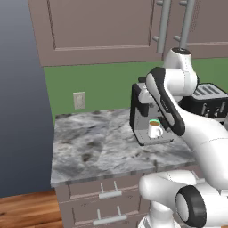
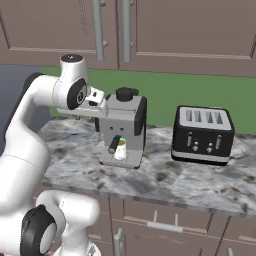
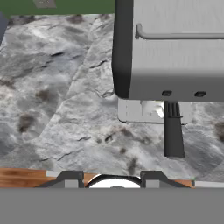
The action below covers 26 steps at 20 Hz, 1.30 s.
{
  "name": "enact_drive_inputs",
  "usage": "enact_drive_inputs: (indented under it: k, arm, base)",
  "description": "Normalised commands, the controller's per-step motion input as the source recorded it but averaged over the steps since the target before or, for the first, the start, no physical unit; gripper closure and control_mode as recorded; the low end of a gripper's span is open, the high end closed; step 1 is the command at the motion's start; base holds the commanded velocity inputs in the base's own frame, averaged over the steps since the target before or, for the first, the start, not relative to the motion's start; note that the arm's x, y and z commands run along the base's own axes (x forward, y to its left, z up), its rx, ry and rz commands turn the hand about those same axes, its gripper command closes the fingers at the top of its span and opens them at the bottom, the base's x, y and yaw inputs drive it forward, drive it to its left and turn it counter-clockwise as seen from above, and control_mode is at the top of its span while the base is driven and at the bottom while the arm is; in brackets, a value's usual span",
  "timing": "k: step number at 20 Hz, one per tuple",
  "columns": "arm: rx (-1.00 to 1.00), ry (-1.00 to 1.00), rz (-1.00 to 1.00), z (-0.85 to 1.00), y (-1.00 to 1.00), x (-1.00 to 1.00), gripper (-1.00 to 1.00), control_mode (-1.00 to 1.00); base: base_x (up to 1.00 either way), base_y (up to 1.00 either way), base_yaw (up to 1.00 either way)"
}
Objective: Pick up the brewed coffee from the coffee machine and place it next to the breakfast plate on the dining counter.
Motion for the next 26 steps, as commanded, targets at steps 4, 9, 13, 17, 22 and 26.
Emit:
enact_drive_inputs:
  k: [4,9,13,17,22,26]
  arm:
    - [0.00,-0.03,0.00,-0.14,0.01,-0.32,-1.00,-1.00]
    - [0.18,-0.48,0.14,-0.27,-0.93,-0.89,-1.00,-1.00]
    - [0.21,-0.35,0.29,0.00,-1.00,-0.54,-1.00,-1.00]
    - [0.11,-0.09,0.29,-0.53,-0.97,0.03,-1.00,-1.00]
    - [0.01,0.00,0.17,-0.72,-0.91,0.25,-1.00,-1.00]
    - [0.04,-0.14,0.30,-0.68,-0.74,0.08,-1.00,-1.00]
  base:
    - [0.00,0.00,0.00]
    - [0.00,0.00,0.00]
    - [0.00,0.00,0.00]
    - [0.00,0.00,0.00]
    - [0.00,0.00,0.00]
    - [0.00,0.00,0.00]
